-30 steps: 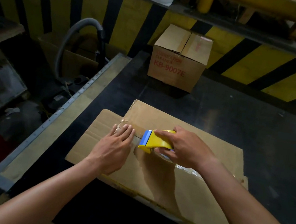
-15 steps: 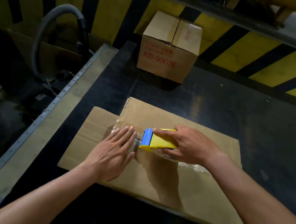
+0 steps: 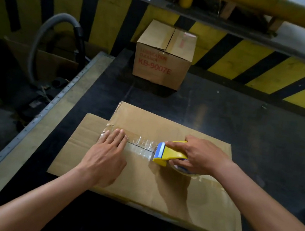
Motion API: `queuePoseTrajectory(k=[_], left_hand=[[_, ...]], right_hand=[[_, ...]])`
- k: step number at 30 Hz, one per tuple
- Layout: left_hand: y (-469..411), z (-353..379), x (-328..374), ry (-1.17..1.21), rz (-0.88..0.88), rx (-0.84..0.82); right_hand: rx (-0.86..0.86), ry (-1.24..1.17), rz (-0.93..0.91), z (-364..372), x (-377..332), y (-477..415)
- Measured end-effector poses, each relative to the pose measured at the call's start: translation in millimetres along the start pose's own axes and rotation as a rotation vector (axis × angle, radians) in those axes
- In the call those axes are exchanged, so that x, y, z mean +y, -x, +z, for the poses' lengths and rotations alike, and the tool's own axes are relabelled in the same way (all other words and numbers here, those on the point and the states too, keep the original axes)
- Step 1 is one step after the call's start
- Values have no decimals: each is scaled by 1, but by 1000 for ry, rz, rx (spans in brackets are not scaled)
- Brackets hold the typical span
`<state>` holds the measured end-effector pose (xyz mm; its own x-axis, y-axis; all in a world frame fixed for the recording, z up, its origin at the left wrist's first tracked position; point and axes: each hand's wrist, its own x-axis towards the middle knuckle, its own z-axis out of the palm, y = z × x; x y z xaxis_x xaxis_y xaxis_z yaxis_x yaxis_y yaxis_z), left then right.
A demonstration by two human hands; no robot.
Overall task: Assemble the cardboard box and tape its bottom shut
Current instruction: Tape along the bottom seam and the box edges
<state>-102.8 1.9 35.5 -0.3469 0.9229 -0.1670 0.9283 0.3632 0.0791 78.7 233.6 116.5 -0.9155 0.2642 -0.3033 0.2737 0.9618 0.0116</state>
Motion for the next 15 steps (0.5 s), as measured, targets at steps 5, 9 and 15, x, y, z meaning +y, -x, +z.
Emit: queuePoseTrajectory(k=[5, 9, 15], left_hand=[[-12, 8, 55, 64, 89, 22], [-12, 27, 65, 61, 58, 96], [-11, 30, 65, 53, 47, 133]], right_hand=[[70, 39, -57, 1, -2, 3], [137, -51, -43, 6, 4, 11], [96, -337, -45, 14, 19, 19]])
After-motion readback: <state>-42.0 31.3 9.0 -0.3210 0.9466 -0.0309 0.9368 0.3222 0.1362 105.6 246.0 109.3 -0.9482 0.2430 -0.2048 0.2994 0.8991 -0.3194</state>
